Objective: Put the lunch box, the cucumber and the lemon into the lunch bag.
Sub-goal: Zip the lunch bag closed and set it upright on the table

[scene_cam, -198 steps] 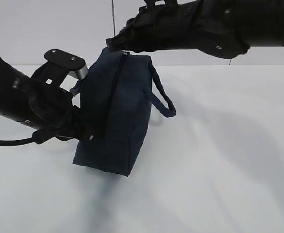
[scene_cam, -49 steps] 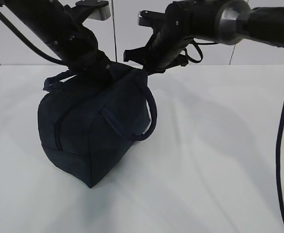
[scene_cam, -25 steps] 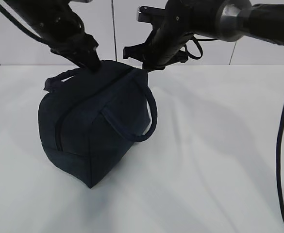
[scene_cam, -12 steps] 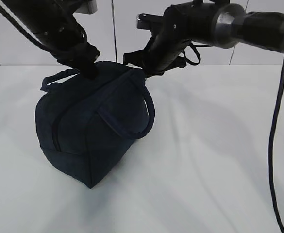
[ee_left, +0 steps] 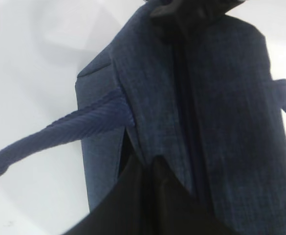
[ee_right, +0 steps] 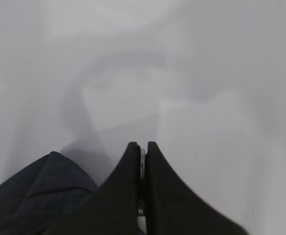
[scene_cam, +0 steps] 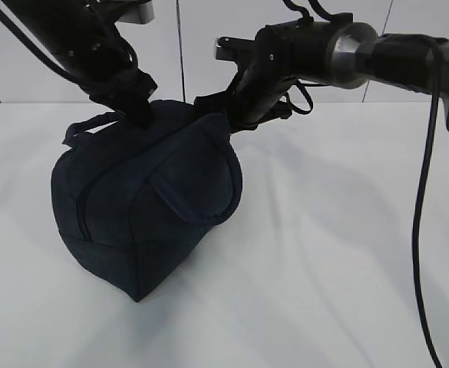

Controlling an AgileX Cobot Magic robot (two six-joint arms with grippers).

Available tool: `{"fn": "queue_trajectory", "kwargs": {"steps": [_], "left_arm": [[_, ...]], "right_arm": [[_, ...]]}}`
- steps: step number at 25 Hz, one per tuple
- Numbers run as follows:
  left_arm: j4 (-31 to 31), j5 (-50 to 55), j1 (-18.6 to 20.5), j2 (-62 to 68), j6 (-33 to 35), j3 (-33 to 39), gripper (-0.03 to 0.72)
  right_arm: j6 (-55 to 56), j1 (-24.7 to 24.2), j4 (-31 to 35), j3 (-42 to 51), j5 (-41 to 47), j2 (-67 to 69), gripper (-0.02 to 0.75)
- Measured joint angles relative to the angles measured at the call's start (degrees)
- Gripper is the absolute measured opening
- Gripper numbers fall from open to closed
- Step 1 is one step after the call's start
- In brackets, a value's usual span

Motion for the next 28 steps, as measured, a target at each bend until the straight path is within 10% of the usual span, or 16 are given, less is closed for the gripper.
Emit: {"fn": "queue_trajectory", "kwargs": {"steps": [6, 15, 20, 28], "left_arm": [[0.0, 0.0, 0.0, -0.1, 0.0, 0.0, -0.006], [0.1, -0.1, 0.0, -0.1, 0.0, 0.0, 0.153], [0.9, -0.1, 0.0, -0.4, -0.5, -0.1, 0.338], [7.4, 5.7, 0.0, -0.8, -5.7, -5.9, 0.372]], "right_arm": [[0.0, 0.0, 0.1, -2.1, 1.9, 0.2, 0.024], [-0.3, 0.0, -1.9, -11.2, 10.0, 0.5, 0.404], [-5.7, 0.0, -5.4, -19.2, 22.0, 0.5, 0.43], [-7.8, -0.1, -8.5, -29.3, 32.3, 0.5, 0.436]]}}
